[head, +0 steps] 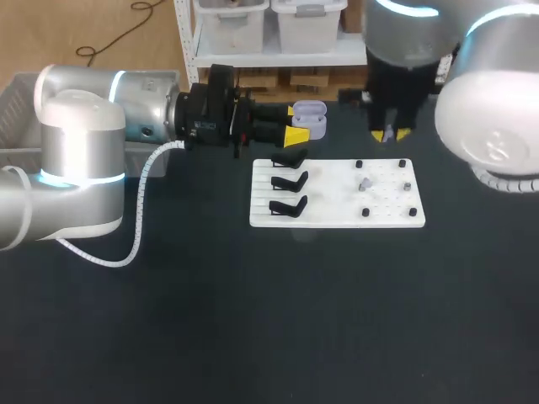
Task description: Pick up each earbud case from the left stands, insert the matching earbuds, close the lid, and place the case in the box.
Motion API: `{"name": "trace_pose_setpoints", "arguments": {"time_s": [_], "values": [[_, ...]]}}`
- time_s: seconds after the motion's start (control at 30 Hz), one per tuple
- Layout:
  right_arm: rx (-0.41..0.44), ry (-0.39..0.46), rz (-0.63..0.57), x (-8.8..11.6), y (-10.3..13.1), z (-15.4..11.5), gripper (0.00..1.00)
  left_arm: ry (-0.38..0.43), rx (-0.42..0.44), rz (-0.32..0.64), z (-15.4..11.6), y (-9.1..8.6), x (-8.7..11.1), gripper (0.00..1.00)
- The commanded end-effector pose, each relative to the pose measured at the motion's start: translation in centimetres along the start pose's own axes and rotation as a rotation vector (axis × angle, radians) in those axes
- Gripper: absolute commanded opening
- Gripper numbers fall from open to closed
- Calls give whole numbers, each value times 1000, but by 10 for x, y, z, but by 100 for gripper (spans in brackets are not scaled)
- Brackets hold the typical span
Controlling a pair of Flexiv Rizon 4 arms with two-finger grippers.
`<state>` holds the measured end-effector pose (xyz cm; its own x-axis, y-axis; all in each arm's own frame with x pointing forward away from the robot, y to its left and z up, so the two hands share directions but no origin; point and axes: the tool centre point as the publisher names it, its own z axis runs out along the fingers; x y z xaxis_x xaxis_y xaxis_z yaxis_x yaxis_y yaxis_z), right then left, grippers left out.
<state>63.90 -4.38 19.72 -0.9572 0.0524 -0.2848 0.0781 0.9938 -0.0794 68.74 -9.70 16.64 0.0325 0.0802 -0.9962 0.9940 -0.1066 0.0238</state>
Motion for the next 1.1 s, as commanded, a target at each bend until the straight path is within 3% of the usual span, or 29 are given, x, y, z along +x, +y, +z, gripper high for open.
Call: {"name": "trace_pose_setpoints", "arguments": {"time_s": [0.03,0.23,0.43,1.1], "values": [[116,60,108,-15,20,-10,0,-2,-5,3,0,-1,1,0],[185,117,285,-20,18,-10,0,-1,12,16,13,-12,4,0],[193,144,359,-14,10,-7,0,-8,34,12,26,-28,8,0],[155,148,391,-10,11,-11,0,-10,26,8,28,-32,9,0]]}}
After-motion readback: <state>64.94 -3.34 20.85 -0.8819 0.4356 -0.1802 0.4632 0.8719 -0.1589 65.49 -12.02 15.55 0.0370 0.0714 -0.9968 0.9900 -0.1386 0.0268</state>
